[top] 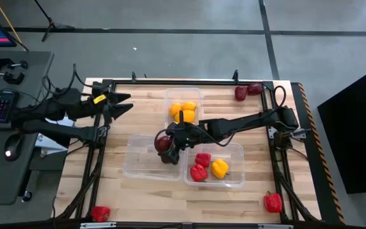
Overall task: Sort produce into baskets
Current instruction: Put the red apple into the bottom left transparent bin
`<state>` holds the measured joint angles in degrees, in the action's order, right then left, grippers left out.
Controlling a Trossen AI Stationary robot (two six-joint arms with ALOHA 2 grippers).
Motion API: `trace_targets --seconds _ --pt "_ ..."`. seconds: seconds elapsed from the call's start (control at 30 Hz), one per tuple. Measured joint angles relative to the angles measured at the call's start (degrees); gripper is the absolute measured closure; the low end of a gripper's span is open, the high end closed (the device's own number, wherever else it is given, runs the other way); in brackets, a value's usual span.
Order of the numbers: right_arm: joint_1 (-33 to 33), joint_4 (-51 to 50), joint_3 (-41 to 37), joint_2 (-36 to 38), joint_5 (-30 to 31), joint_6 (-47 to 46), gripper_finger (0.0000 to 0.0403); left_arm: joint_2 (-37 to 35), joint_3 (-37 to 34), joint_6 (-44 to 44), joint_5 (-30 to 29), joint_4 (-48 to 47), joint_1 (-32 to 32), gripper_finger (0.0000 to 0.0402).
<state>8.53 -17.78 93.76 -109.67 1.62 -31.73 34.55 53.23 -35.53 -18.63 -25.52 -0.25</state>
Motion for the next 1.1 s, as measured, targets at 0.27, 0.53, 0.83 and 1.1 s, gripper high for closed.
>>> trace_targets --seconds 0.27,0.53,0.83,1.1 --pt "1.3 0.6 0.0 0.0 -3.7 6.7 0.0081 3.9 0.0 -1.4 -2.0 0.4 -0.5 0.0007" --pt "1.5 1.2 0.0 0.4 3.2 6.6 0.0010 7.6 0.0 -1.5 -2.8 1.0 -0.5 0.0007" --pt "-4.1 -10.7 0.0 9.6 7.2 9.0 0.0025 7.8 0.0 -1.1 -2.8 1.6 -0.5 0.0007" --pt "-7.7 -41.5 -0.1 20.4 32.7 1.2 0.0025 7.8 0.0 -0.3 -2.8 1.7 -0.5 0.0007"
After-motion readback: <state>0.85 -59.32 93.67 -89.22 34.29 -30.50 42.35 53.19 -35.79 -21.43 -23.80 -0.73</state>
